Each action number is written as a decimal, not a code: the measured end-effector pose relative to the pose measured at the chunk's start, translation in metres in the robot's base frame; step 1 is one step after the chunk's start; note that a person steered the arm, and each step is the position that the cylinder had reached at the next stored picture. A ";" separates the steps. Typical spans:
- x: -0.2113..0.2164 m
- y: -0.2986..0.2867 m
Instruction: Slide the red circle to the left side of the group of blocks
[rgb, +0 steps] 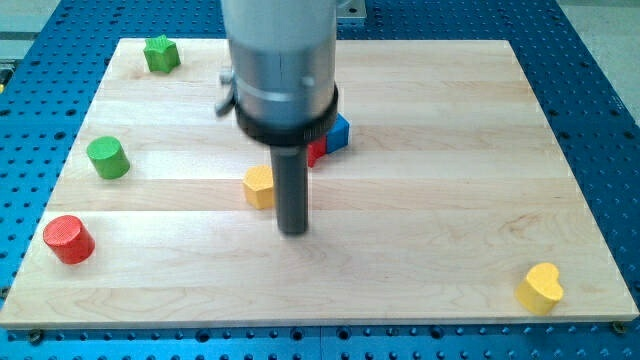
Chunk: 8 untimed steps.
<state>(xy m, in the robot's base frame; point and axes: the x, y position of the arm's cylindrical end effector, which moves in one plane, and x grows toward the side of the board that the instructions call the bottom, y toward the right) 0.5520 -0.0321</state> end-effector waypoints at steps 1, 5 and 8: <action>-0.029 -0.040; 0.035 -0.087; 0.006 -0.228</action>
<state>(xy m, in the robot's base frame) 0.5578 -0.2603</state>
